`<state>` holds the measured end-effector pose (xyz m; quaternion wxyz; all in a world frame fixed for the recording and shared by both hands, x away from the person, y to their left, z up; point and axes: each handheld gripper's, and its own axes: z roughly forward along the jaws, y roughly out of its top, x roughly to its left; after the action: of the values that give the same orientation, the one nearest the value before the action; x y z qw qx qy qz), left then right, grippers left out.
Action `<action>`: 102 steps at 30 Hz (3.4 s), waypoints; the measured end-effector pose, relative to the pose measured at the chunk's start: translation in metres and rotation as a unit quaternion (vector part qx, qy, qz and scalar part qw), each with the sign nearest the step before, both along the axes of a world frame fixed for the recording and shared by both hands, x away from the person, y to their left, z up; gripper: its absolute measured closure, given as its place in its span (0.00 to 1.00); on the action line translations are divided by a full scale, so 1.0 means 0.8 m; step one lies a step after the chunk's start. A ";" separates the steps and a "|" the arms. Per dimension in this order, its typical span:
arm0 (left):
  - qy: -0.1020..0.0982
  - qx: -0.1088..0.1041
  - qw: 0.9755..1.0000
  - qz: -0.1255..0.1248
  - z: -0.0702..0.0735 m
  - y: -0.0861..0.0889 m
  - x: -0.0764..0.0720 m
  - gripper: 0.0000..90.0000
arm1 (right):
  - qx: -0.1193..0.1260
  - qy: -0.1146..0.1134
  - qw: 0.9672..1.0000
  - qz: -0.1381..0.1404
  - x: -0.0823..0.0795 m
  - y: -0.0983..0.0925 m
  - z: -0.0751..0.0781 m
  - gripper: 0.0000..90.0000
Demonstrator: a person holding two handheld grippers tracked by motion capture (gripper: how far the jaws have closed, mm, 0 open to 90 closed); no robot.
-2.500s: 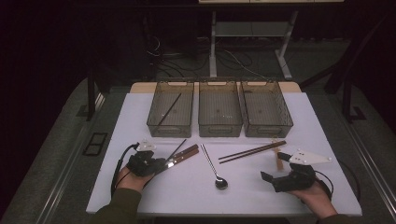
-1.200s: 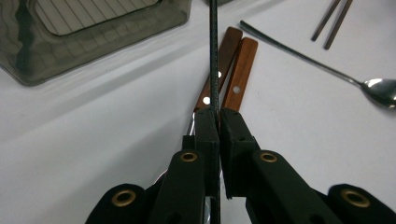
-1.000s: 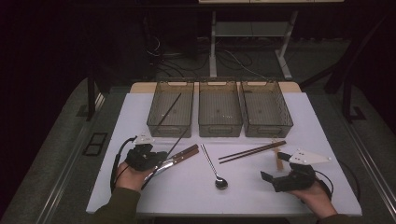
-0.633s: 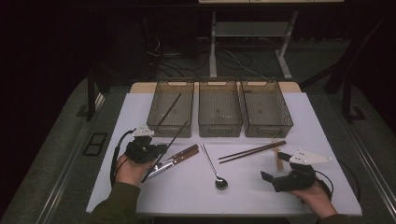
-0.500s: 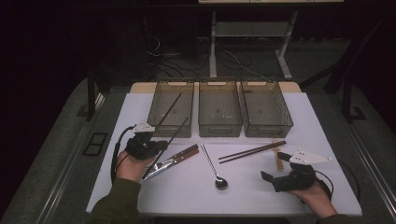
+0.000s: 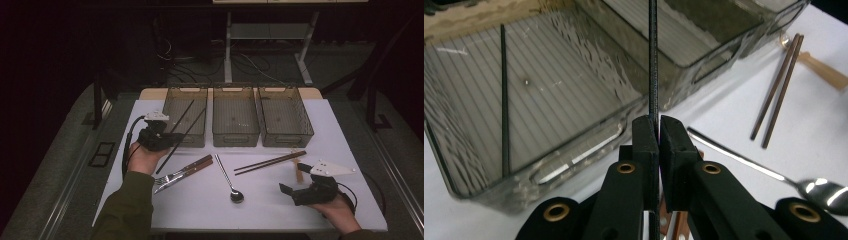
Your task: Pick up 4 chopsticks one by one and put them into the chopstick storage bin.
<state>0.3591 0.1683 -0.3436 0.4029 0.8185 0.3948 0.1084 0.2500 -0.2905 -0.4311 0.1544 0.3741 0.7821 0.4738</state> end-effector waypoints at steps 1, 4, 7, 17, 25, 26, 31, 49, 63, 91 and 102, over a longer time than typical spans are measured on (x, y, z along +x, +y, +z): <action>-0.001 0.001 1.000 -0.001 0.002 -0.001 0.003 0.96 | 0.000 0.000 1.000 0.000 0.000 0.000 0.000 0.01; 0.000 0.001 1.000 -0.001 0.008 -0.005 0.013 0.95 | 0.000 0.001 1.000 0.000 0.000 0.000 0.000 0.01; -0.001 0.001 1.000 -0.001 0.015 -0.008 0.022 0.95 | 0.000 0.001 1.000 0.000 0.000 0.000 0.000 0.01; -0.004 -0.004 1.000 0.007 0.038 -0.012 0.059 0.95 | 0.001 0.001 1.000 0.000 0.000 0.000 0.000 0.01; -0.001 0.003 1.000 0.018 0.044 -0.016 0.094 0.95 | 0.001 0.001 1.000 0.000 0.000 0.000 0.000 0.01; 0.000 0.001 1.000 0.023 0.043 -0.017 0.098 0.95 | 0.001 0.001 1.000 0.000 0.000 0.000 0.000 0.01; 0.005 0.004 0.999 0.038 0.039 -0.020 0.118 0.95 | 0.002 0.001 1.000 0.000 0.000 -0.001 0.000 0.01; 0.002 0.026 0.997 0.073 0.010 -0.001 0.168 0.95 | 0.004 0.000 1.000 0.006 0.000 0.000 0.000 0.01; 0.026 0.047 0.996 0.071 -0.033 0.003 0.167 0.95 | 0.004 0.002 1.000 0.006 0.000 0.001 -0.001 0.01; 0.008 0.040 0.998 0.051 -0.034 -0.004 0.157 0.65 | 0.003 0.002 1.000 0.006 0.000 0.001 0.000 0.01; -0.010 0.001 1.000 0.019 -0.008 -0.005 0.131 0.50 | 0.005 0.002 1.000 0.003 0.000 0.001 0.000 0.01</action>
<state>0.4641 0.1641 -0.3498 0.4037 0.8101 0.4065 0.1247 0.2499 -0.2900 -0.4312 0.1499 0.3729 0.7814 0.4774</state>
